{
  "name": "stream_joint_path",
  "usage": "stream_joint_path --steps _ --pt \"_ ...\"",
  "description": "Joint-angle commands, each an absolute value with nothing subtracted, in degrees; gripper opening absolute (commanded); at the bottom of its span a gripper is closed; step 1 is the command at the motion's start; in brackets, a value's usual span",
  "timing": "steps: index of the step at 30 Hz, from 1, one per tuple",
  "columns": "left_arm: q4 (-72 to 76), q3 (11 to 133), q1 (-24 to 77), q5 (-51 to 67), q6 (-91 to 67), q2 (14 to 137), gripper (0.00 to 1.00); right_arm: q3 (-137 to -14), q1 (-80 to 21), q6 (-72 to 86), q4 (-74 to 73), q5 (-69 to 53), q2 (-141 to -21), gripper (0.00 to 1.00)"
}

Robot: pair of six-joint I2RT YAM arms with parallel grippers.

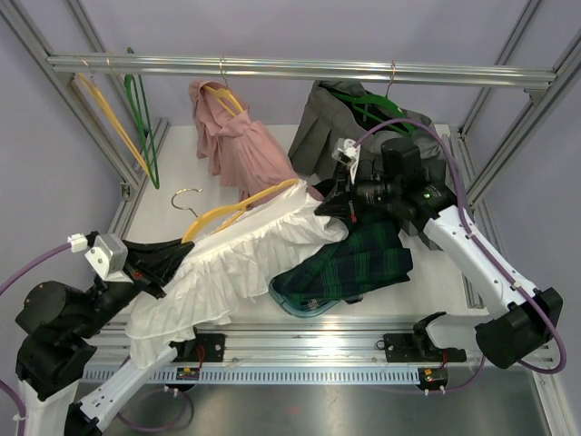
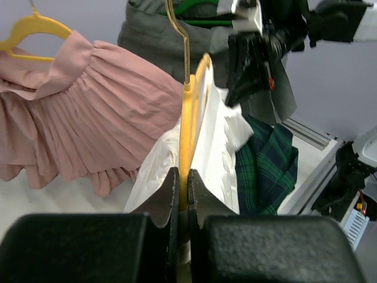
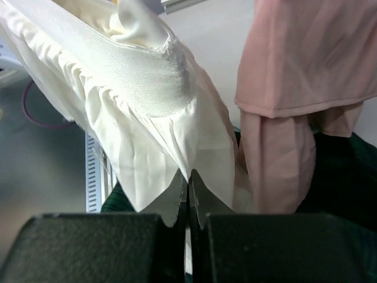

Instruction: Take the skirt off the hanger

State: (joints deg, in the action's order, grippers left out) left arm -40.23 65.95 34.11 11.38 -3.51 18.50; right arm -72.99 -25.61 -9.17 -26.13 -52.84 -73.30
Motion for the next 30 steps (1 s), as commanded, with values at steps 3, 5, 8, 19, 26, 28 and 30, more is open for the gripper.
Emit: stream_joint_path --steps 3,5,8,19,26,28,30 --pt "-21.1 66.3 34.1 -1.5 -5.8 14.9 0.00 -70.3 -26.9 -16.5 -29.4 -43.4 -74.4 0.00" --pt "-20.7 66.8 34.1 -2.9 -6.2 15.5 0.00 -70.2 -27.0 -17.1 -29.7 -43.4 -74.4 0.00" --pt "-20.0 67.4 34.1 -4.1 -6.2 15.9 0.00 -70.0 -27.0 -18.6 -30.6 -43.2 -74.8 0.00" --pt "-23.3 72.1 34.4 -8.7 -3.8 14.4 0.00 -68.2 -22.2 -16.1 -28.7 -45.3 -76.2 0.00" --pt "-19.2 68.9 35.0 -9.9 -4.8 12.7 0.00 -62.6 -23.0 -14.8 -22.9 -55.7 -71.5 0.00" --pt "-18.8 67.9 35.1 -8.7 -5.8 13.9 0.00 -63.3 -24.0 -15.9 -24.4 -55.5 -71.4 0.00" --pt "-16.7 65.7 35.2 -6.7 -7.8 15.4 0.00 -64.2 -25.1 -17.2 -25.8 -55.3 -71.9 0.00"
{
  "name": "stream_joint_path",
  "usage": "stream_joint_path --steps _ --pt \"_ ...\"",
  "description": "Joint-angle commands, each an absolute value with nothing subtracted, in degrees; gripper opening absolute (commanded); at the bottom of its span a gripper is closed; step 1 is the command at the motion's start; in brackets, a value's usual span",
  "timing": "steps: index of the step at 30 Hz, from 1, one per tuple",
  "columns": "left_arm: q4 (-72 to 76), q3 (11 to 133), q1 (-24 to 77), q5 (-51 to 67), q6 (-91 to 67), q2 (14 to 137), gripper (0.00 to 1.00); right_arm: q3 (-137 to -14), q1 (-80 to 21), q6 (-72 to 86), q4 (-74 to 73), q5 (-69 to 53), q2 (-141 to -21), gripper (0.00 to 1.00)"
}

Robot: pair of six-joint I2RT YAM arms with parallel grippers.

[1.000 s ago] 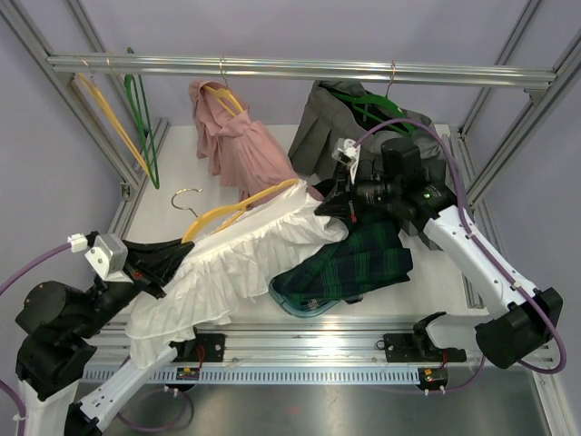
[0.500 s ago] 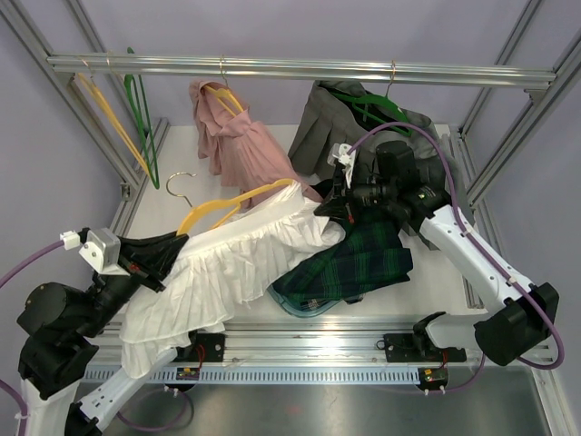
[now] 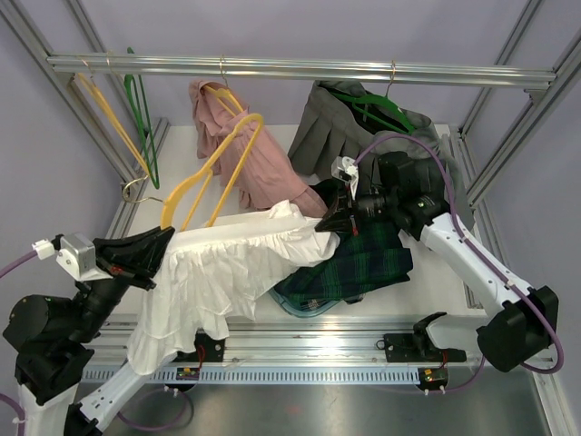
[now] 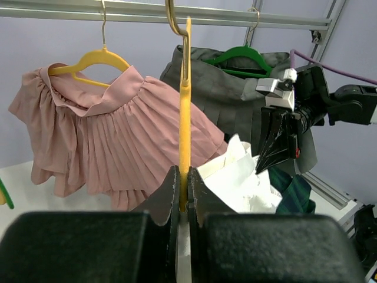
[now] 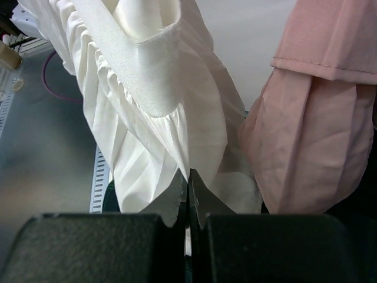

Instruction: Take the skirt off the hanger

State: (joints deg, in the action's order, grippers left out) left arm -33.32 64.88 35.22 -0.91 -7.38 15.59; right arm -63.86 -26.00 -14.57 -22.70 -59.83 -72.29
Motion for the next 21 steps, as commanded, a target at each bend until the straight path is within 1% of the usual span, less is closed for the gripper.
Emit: stream_joint_path --steps 1,4,11,16,18,19,21 --pt "-15.4 64.6 35.2 -6.2 -8.3 15.8 0.00 -64.5 -25.5 -17.4 -25.9 -54.7 -72.0 0.00" --pt "-13.6 62.9 35.2 -4.0 -9.3 17.4 0.00 -64.5 -26.1 -17.0 -25.1 -53.9 -71.7 0.00" --pt "-19.7 64.4 35.2 5.4 -3.6 21.7 0.00 -67.1 -26.2 -16.3 -22.7 -54.6 -71.5 0.00" --pt "-22.4 64.2 35.2 6.4 1.3 22.4 0.00 -71.8 -26.6 -17.4 -21.1 -55.0 -74.2 0.00" --pt "-23.6 64.4 35.2 8.0 4.9 23.2 0.00 -73.2 -26.6 -17.8 -20.9 -54.8 -75.2 0.03" --pt "-23.7 64.6 35.2 8.3 5.8 24.2 0.00 -73.9 -26.6 -18.3 -21.0 -54.5 -76.1 0.07" --pt "-25.1 65.1 35.2 10.4 9.0 25.3 0.00 -76.6 -26.6 -21.0 -23.7 -54.6 -77.1 0.18"
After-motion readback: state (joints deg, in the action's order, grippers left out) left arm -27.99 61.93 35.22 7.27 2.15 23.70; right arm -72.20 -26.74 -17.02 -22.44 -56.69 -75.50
